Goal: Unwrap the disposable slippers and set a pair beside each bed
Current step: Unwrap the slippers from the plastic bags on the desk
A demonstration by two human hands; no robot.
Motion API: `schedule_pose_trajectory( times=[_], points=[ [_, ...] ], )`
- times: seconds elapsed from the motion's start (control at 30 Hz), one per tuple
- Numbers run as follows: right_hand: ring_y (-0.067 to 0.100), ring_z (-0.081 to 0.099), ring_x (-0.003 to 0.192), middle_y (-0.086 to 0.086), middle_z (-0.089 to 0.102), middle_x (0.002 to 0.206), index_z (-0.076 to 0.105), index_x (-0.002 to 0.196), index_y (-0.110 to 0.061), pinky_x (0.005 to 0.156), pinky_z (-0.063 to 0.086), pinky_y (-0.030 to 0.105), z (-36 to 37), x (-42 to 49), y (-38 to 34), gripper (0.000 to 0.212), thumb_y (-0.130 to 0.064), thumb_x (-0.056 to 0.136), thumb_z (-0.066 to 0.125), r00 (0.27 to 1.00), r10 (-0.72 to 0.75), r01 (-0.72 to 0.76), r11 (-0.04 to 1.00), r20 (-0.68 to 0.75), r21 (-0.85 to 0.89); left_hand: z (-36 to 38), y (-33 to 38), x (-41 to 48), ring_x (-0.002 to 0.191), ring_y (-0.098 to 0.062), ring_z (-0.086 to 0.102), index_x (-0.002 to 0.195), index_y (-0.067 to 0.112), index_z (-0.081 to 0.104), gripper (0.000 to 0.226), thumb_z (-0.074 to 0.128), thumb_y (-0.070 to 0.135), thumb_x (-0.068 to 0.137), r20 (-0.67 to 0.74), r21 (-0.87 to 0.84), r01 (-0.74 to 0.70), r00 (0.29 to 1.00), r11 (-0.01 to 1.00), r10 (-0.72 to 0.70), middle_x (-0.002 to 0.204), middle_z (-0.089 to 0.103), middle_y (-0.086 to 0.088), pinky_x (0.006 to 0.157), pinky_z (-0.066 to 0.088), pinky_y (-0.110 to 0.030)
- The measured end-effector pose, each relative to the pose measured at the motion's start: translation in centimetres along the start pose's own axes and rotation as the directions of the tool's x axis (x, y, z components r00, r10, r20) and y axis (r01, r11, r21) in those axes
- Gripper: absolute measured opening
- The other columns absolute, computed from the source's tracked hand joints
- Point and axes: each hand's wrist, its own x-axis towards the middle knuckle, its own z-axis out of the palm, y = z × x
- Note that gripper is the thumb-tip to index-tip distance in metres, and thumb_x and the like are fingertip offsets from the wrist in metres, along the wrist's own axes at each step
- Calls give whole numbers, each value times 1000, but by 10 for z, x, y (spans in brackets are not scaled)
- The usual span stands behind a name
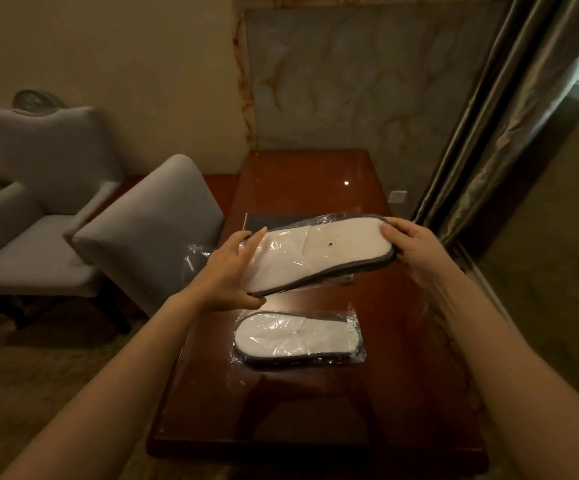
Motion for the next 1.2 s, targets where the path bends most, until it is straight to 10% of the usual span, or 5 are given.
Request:
schedule_pose_trajectory(
  times=[0.1,0.2,0.37,0.5,1.2],
  points=[
    [2,63,77,-8,62,97,59,108,-25,53,48,9,2,-1,-1,19,-29,90,55,996,-33,65,915,87,-398,2,-2,4,135,-28,19,147,31,-9,125,74,53,56,68,111,2,998,994,-10,150,13,-6,111,25,-47],
    [2,50,98,-8,47,120,39,127,-29,75,47,13,4,2,-14,54,-43,81,63,948,7,251,601,319,-759,7,-7,3,133,-26,19,147,28,-6,124,73,54,55,81,139,3,997,990,-15,148,16,-5,110,24,-46],
    [20,26,127,-1,25,143,16,144,-27,106,29,39,28,4,-27,104,-62,63,70,837,143,522,82,528,-849,11,-5,9,134,-26,18,148,27,-3,125,72,57,53,39,147,-54,998,988,49,147,17,-4,110,22,-46],
    [27,23,132,0,13,151,-9,146,-31,108,28,47,37,9,-17,118,-61,63,70,814,206,570,-101,543,-816,15,-6,16,136,-27,16,148,25,-3,124,72,57,55,61,179,-56,997,982,46,148,16,-6,111,21,-48],
    [24,29,119,7,32,139,5,146,-39,103,30,41,-82,26,-32,92,-49,76,64,964,145,202,136,222,-970,72,-46,96,143,-30,13,150,23,8,74,48,41,90,105,147,198,971,969,-214,156,14,-10,115,18,-51]
  ],
)
